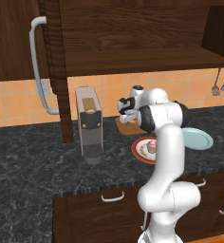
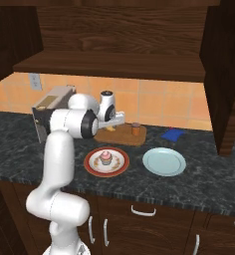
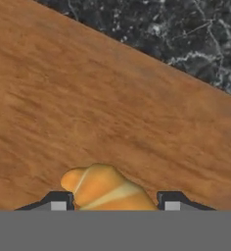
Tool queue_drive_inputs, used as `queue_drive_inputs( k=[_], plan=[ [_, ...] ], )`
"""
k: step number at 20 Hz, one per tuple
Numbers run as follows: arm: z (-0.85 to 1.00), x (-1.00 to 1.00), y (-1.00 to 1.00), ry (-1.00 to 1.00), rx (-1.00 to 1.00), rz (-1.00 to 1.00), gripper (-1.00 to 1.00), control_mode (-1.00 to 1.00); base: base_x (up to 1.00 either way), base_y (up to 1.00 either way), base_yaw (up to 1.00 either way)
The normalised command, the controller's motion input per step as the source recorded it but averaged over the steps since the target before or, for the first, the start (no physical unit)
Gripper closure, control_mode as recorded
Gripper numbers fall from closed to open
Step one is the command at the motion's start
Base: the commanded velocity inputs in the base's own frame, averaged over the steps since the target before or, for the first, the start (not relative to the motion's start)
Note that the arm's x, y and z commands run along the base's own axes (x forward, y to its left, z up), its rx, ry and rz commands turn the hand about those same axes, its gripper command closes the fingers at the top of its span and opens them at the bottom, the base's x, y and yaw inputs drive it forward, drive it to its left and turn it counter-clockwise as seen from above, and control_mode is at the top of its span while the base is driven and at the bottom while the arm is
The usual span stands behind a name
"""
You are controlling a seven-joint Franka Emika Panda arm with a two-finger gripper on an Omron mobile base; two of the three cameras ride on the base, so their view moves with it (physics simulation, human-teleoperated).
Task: From the different types of pastries on the counter, select a croissant and place it on the cutting board. Then retrieve a jar of jam from the cabinet and place it alongside the croissant on the cutting board.
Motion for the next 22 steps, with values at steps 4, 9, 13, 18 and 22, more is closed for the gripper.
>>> queue_drive_inputs(
  k=[4,9,13,18,22],
  plan=[
    [-0.31,0.09,-0.32,0.00,-0.06,0.08,1.00,-1.00,0.00,0.00,0.00],
    [-0.27,0.05,-0.15,0.00,-0.04,0.05,1.00,-1.00,0.00,0.00,0.00],
    [-0.26,0.02,-0.09,0.00,-0.01,0.04,1.00,-1.00,0.00,0.00,0.00],
    [-0.24,0.04,-0.04,0.00,0.00,0.02,-1.00,-1.00,0.00,0.00,0.00],
    [-0.07,0.08,0.00,-0.01,-0.01,0.00,-1.00,-1.00,0.00,0.00,0.00]
  ],
)
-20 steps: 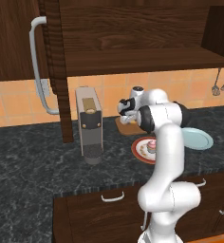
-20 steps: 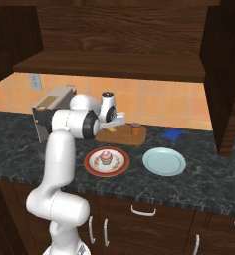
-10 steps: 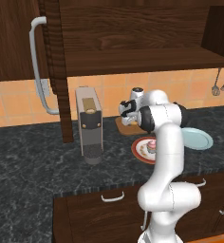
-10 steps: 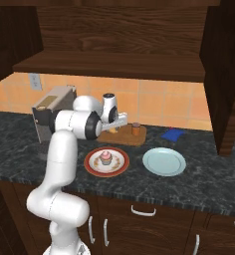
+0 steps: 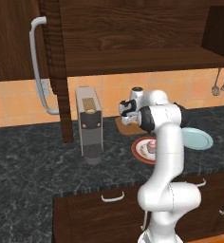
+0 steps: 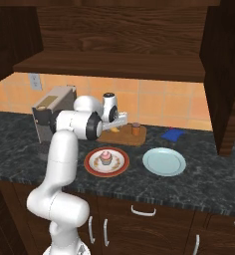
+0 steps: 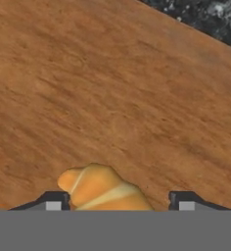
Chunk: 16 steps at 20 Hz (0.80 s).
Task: From the different types of pastries on the counter, select a croissant and place it on the cutting board. Then retrieve a jar of jam from the cabinet and place it alongside the croissant on the cutting board.
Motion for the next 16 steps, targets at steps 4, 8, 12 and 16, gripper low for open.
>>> queue_drive_inputs(
  k=[4,8,12,16],
  plan=[
    [0.25,0.03,0.00,0.00,0.01,0.00,-1.00,-1.00,0.00,0.00,0.00],
    [0.35,0.00,0.00,0.01,0.03,0.00,-1.00,-1.00,0.00,0.00,0.00],
    [0.17,0.00,0.00,0.10,0.09,0.00,-1.00,-1.00,0.00,0.00,0.00],
    [-0.01,0.13,0.00,0.10,0.08,0.00,-1.00,-1.00,0.00,0.00,0.00]
  ],
)
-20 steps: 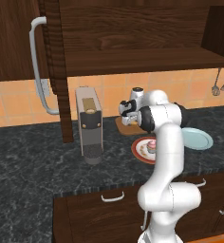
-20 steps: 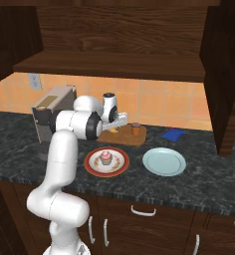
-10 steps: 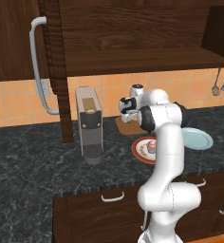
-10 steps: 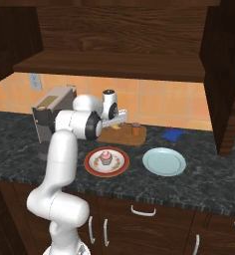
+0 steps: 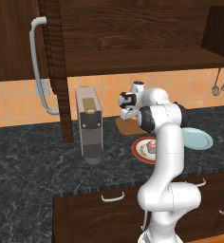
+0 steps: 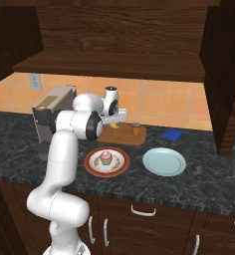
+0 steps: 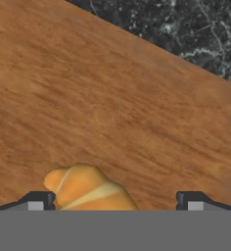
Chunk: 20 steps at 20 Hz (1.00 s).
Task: From the different types of pastries on the counter, select a croissant and place it on the cutting board. Then retrieve a jar of jam from the cabinet and place it alongside the croissant on the cutting board.
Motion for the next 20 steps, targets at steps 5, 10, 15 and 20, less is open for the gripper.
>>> queue_drive_inputs(
  k=[5,10,15,20],
  plan=[
    [-0.46,0.07,0.00,0.01,0.00,0.00,-1.00,-1.00,0.00,0.00,0.00],
    [-0.13,0.14,0.03,0.07,0.05,0.01,-1.00,-1.00,0.00,0.00,0.00],
    [0.04,0.30,0.03,-0.03,0.00,0.00,-1.00,-1.00,0.00,0.00,0.00],
    [0.28,0.18,-0.01,-0.02,0.00,0.00,-1.00,-1.00,0.00,0.00,0.00]
  ],
)
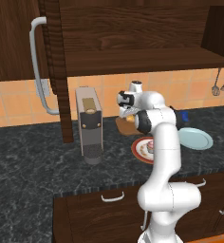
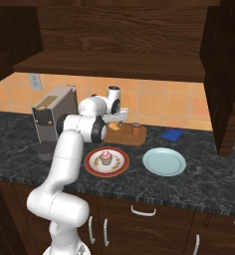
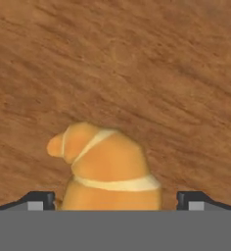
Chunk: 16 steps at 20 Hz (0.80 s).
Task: From the different types of pastries on the counter, select a croissant and place it on the cutting board. Then retrieve a jar of jam from the cabinet and place it alongside the croissant on the cutting board.
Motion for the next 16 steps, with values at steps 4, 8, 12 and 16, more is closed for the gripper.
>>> queue_drive_inputs(
  k=[4,8,12,16],
  plan=[
    [0.12,-0.18,-0.13,0.18,0.03,0.02,-1.00,-1.00,0.00,0.00,0.00],
    [0.09,-0.50,-0.27,0.22,0.00,0.03,-1.00,-1.00,0.00,0.00,0.00],
    [0.23,-0.71,-0.27,0.00,-0.01,0.04,-1.00,-1.00,0.00,0.00,0.00],
    [0.07,-0.98,-0.17,0.00,0.00,0.00,-1.00,-1.00,0.00,0.00,0.00]
  ],
)
